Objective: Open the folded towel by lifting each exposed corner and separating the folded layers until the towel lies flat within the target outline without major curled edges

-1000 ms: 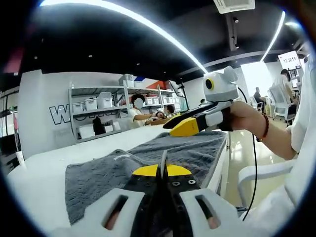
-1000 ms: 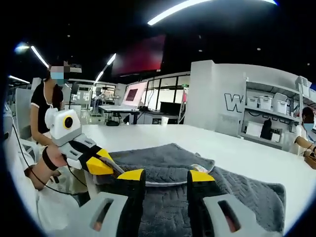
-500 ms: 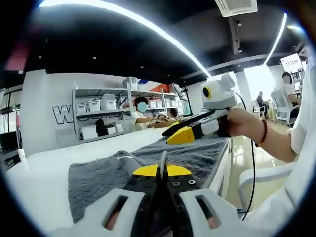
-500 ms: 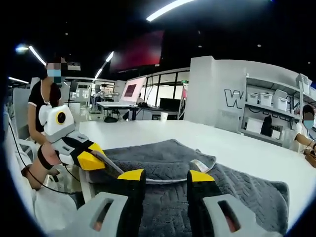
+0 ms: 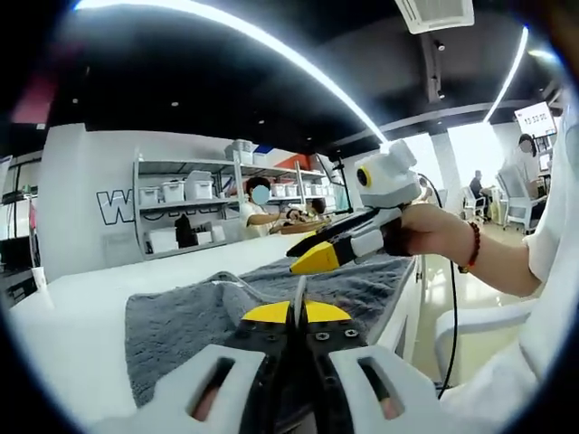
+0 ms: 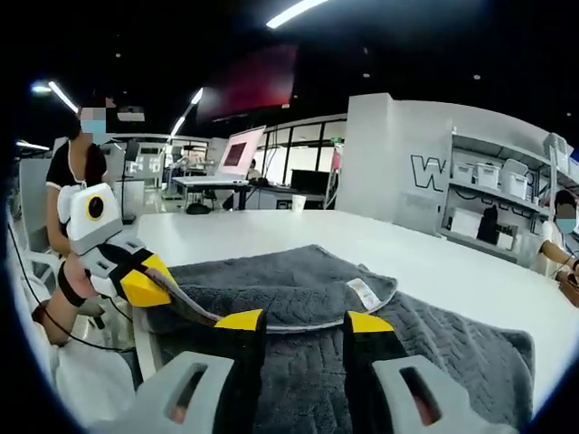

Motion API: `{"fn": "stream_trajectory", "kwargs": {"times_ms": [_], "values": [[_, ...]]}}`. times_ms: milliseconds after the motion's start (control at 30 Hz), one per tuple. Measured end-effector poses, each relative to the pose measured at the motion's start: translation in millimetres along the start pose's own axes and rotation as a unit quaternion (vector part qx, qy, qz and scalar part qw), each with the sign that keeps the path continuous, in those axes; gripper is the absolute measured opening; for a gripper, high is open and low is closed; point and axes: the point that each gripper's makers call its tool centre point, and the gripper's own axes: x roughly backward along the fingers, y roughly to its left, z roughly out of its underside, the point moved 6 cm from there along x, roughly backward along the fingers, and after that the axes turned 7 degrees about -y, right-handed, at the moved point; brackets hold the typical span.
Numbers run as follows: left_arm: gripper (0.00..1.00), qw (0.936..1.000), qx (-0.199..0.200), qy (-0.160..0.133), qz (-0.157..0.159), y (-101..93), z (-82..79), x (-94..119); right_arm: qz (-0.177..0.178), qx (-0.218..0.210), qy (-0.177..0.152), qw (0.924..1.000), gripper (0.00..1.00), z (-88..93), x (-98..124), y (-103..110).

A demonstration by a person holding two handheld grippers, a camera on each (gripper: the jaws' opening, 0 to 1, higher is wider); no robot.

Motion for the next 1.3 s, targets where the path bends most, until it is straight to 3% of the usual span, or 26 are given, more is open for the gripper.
{"fn": "stream_trajectory", "kwargs": {"times_ms": [333, 1300], "values": [[0.03, 1.0, 0.001, -0.002, -0.007, 2.4, 0.2, 4.0, 0.011, 0.01, 0.01, 0.9998, 0.29, 0.3, -8.8, -3.9], [0.03, 0.9997, -0.008, -0.003, -0.022, 15.9, -4.2, 18.8, 0.023, -0.022, 0.029, 0.9991, 0.3, -1.7, -27.3, -18.7]]}}
